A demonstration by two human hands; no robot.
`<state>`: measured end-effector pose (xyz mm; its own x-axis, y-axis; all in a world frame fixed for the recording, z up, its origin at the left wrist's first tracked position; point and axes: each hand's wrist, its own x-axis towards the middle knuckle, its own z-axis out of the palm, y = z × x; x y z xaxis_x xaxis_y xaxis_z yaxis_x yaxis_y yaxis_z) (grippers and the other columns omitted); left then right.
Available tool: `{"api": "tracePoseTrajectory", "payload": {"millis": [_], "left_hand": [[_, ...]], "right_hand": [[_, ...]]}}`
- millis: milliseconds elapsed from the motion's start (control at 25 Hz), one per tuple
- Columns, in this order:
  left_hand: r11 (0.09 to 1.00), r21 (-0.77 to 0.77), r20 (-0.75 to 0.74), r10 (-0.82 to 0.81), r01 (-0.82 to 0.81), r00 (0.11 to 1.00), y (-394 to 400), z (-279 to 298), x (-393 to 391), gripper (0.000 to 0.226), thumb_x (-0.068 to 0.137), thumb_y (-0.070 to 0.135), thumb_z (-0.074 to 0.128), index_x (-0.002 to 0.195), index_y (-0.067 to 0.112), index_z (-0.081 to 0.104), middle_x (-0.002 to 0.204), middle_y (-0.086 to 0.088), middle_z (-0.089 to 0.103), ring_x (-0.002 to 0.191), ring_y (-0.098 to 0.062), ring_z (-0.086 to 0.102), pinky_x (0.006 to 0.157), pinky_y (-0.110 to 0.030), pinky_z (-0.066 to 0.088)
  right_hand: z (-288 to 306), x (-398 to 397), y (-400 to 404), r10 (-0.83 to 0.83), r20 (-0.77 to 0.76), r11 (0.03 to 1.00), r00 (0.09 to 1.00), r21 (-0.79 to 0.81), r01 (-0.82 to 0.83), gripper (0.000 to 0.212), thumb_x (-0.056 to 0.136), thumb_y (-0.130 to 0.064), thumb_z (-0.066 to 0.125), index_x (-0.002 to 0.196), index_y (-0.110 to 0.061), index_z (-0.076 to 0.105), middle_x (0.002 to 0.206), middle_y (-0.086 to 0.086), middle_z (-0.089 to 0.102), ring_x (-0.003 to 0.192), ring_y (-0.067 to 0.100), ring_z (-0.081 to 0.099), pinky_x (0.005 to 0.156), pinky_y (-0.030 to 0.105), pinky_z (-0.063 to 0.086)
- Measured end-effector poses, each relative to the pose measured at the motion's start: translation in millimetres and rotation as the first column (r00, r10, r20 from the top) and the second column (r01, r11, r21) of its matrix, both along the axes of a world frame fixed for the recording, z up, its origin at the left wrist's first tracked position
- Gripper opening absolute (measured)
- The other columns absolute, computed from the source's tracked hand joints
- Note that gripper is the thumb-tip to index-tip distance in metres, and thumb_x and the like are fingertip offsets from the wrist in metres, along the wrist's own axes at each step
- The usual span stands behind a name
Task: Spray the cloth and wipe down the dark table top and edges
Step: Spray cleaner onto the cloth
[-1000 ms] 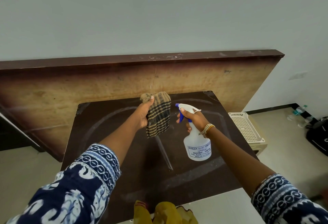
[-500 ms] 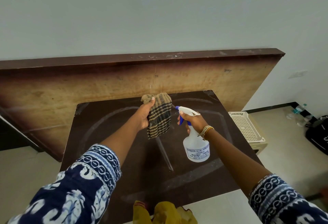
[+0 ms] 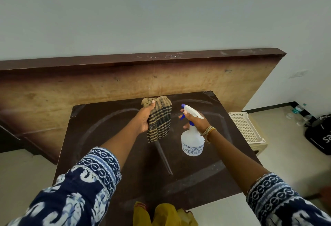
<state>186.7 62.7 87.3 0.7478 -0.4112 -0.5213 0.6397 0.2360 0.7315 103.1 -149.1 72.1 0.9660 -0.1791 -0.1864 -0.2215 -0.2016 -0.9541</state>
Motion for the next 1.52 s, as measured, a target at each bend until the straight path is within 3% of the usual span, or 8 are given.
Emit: {"api": "tracePoseTrajectory", "payload": {"millis": [120, 360, 680, 840, 1080, 1280, 1400, 1520], "left_hand": [[1.0, 0.015, -0.029, -0.003, 0.003, 1.0, -5, -7, 2, 0.033, 0.099, 0.037, 0.051, 0.109, 0.008, 0.063, 0.1, -0.014, 0.07, 0.093, -0.029, 0.067, 0.08, -0.044, 0.053], [0.996, 0.092, -0.064, 0.002, 0.004, 0.998, -6, -34, 15, 0.03, 0.1, 0.037, 0.049, 0.099, 0.011, 0.063, 0.098, -0.013, 0.07, 0.094, -0.029, 0.065, 0.094, -0.047, 0.048], [0.993, 0.118, -0.081, -0.019, 0.029, 0.997, -8, -51, 24, 0.031, 0.099, 0.037, 0.051, 0.105, 0.01, 0.064, 0.103, -0.014, 0.071, 0.097, -0.03, 0.066, 0.091, -0.048, 0.049], [0.99, 0.128, -0.089, -0.047, 0.058, 0.995, -14, -52, 18, 0.033, 0.098, 0.039, 0.053, 0.11, 0.01, 0.064, 0.107, -0.015, 0.07, 0.1, -0.031, 0.066, 0.089, -0.046, 0.051], [0.982, 0.142, -0.057, -0.116, 0.123, 0.992, -21, -37, -3, 0.035, 0.098, 0.038, 0.053, 0.115, 0.009, 0.064, 0.108, -0.016, 0.071, 0.101, -0.031, 0.067, 0.09, -0.045, 0.052], [0.981, 0.117, -0.048, -0.149, 0.153, 0.988, -18, -21, -21, 0.031, 0.098, 0.036, 0.053, 0.111, 0.01, 0.064, 0.104, -0.015, 0.072, 0.095, -0.029, 0.068, 0.077, -0.04, 0.054], [0.979, 0.097, -0.027, -0.176, 0.178, 0.984, -11, -14, -36, 0.034, 0.098, 0.036, 0.054, 0.115, 0.009, 0.063, 0.109, -0.016, 0.072, 0.098, -0.03, 0.069, 0.077, -0.04, 0.055], [0.982, 0.096, -0.037, -0.16, 0.163, 0.986, 2, -12, -53, 0.03, 0.098, 0.033, 0.054, 0.111, 0.008, 0.063, 0.1, -0.014, 0.073, 0.093, -0.029, 0.069, 0.077, -0.041, 0.055]], "right_hand": [[-20, 10, -6, -0.178, -0.031, 0.982, 0.984, 0.055, 0.18, 0.031, 0.09, -0.03, 0.066, 0.117, -0.014, 0.065, 0.111, 0.014, 0.07, 0.085, 0.023, 0.068, 0.083, 0.031, 0.054], [-44, 39, -19, -0.387, -0.097, 0.91, 0.917, 0.123, 0.397, 0.034, 0.077, -0.018, 0.08, 0.106, -0.006, 0.069, 0.092, 0.007, 0.065, 0.085, 0.018, 0.061, 0.068, 0.021, 0.051], [-60, 41, -48, -0.333, -0.178, 0.927, 0.926, 0.116, 0.356, 0.028, 0.077, -0.017, 0.08, 0.1, -0.01, 0.068, 0.1, 0.007, 0.063, 0.093, 0.02, 0.06, 0.072, 0.027, 0.053], [-64, 24, -56, -0.346, -0.23, 0.932, 0.91, 0.029, 0.361, 0.025, 0.073, -0.02, 0.084, 0.092, -0.015, 0.068, 0.101, 0.007, 0.065, 0.099, 0.025, 0.061, 0.082, 0.036, 0.054], [-37, 7, -51, -0.305, -0.181, 0.941, 0.935, -0.208, 0.267, 0.048, 0.074, -0.027, 0.083, 0.116, -0.011, 0.065, 0.114, 0.01, 0.065, 0.103, 0.027, 0.062, 0.084, 0.034, 0.053], [4, -5, -13, -0.163, 0.116, 0.73, 0.98, -0.654, 0.199, 0.051, 0.085, -0.038, 0.07, 0.126, -0.01, 0.058, 0.123, 0.006, 0.058, 0.11, 0.022, 0.057, 0.094, 0.037, 0.049], [17, -13, 24, -0.21, 0.126, 0.907, 0.97, -0.346, 0.241, 0.038, 0.093, -0.031, 0.061, 0.123, -0.008, 0.06, 0.121, 0.009, 0.063, 0.114, 0.022, 0.059, 0.101, 0.039, 0.048], [15, -23, 46, -0.112, -0.212, 0.994, 0.971, -0.024, 0.109, 0.037, 0.098, -0.034, 0.05, 0.119, -0.006, 0.06, 0.115, 0.014, 0.065, 0.113, 0.031, 0.06, 0.095, 0.041, 0.048]]}}
